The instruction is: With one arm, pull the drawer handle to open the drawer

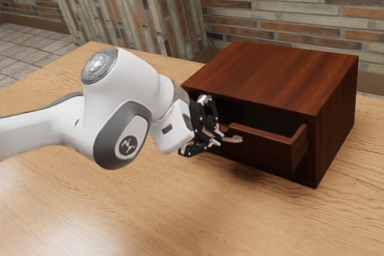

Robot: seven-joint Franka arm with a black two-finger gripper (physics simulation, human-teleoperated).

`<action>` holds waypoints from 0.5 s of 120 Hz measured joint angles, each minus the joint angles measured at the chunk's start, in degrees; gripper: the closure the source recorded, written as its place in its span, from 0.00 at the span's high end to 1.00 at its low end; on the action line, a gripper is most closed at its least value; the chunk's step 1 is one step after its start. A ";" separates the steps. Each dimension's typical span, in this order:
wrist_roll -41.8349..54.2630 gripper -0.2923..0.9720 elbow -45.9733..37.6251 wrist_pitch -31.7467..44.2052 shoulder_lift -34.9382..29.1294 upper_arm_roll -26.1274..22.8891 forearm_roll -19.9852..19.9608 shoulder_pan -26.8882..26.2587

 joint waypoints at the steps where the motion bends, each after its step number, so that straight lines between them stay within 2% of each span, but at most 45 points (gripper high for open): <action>1: 0.00 0.24 -0.05 -0.01 -0.06 0.00 0.00 0.00; 60: 0.03 0.23 -2.89 -0.21 -2.87 0.00 -0.37 0.03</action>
